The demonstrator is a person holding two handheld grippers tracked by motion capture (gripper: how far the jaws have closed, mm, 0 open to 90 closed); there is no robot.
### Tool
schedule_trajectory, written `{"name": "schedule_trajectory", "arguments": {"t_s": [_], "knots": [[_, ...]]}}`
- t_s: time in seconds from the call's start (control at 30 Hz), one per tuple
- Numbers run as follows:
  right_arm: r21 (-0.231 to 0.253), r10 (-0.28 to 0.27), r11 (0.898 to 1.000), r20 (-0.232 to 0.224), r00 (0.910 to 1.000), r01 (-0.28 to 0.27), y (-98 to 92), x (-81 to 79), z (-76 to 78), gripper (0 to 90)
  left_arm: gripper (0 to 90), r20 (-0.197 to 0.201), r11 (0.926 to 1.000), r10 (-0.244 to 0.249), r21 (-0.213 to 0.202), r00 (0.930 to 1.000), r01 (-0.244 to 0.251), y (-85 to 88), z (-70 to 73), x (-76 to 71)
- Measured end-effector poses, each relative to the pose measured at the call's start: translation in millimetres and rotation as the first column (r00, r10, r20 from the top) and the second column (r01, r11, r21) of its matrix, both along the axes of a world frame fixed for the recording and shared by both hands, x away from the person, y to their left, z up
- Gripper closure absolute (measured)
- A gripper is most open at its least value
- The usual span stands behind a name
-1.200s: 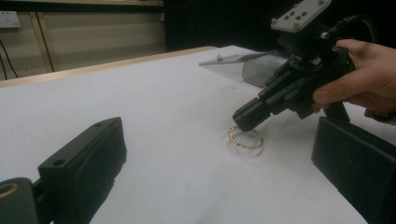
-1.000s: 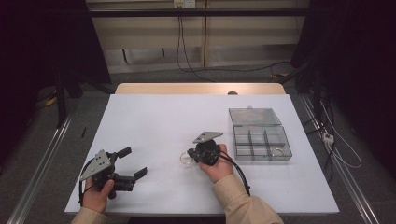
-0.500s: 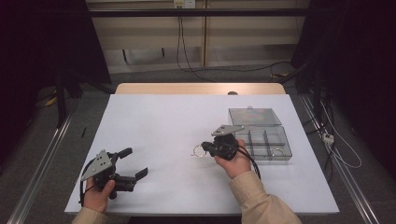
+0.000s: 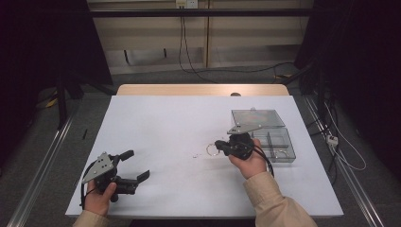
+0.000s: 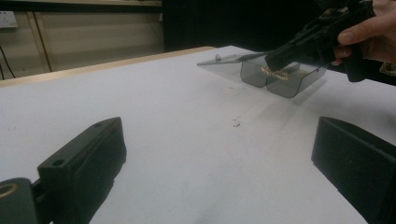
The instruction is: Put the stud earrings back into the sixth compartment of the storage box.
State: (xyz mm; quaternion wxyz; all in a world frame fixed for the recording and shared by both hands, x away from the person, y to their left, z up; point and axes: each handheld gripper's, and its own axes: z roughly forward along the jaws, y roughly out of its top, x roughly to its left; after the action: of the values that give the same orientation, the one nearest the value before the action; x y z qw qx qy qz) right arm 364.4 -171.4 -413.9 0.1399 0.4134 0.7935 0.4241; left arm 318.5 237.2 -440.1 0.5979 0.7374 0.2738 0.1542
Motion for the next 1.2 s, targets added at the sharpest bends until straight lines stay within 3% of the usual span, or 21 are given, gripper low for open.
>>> {"name": "schedule_trajectory", "arguments": {"t_s": [0.47,1.2], "knots": [[-0.012,-0.02,1.0,0.007,0.9998,0.02,-21.7,-0.7,5.9,87.6,2.8,0.002,0.9999,0.014,-0.003,0.9999,-0.014,4.9,0.3,-2.5],[-0.026,-0.109,0.994,0.033,0.9935,0.11,-70.1,-6.9,21.1,87.6,2.7,0.004,0.9999,0.016,-0.004,0.9999,-0.016,1.9,0.7,-0.4]]}}
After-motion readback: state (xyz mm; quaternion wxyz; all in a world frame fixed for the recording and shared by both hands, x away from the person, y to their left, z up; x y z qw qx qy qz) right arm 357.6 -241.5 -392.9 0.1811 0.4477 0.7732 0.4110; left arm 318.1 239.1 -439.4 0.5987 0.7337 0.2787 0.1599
